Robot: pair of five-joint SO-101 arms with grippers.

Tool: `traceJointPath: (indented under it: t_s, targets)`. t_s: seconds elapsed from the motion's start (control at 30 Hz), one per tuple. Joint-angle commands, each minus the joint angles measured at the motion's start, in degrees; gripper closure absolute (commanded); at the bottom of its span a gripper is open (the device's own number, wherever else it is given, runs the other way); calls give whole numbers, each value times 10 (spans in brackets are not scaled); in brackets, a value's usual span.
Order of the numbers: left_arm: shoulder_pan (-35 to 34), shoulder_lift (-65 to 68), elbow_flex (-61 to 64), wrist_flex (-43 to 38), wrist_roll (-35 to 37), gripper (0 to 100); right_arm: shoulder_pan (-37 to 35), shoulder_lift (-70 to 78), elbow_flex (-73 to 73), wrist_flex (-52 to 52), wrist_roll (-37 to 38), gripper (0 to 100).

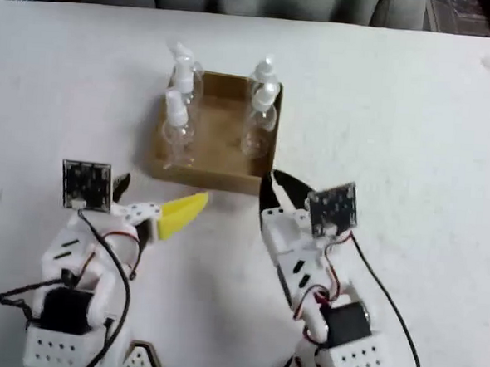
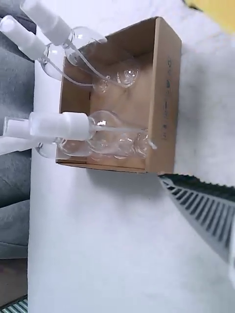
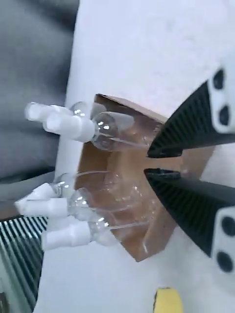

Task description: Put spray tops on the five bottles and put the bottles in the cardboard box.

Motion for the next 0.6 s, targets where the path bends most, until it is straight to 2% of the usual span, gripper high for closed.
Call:
traceJointPath:
  t_s: [0.0, 0.13, 0.27, 0.4, 0.57]
  targets:
    - [-4, -80, -4, 60, -8, 545, 7, -95, -24, 36, 58, 984]
    - [-5, -137, 15, 97, -45, 546, 31, -166, 15, 71, 64, 984]
    - [-27, -130, 48, 95, -51, 547, 84, -151, 43, 70, 59, 984]
    - [-29, -130, 94, 93, -52, 547, 109, -159, 76, 73, 4, 984]
    - [-29, -130, 178, 29, -54, 547, 113, -156, 138, 76, -11, 983]
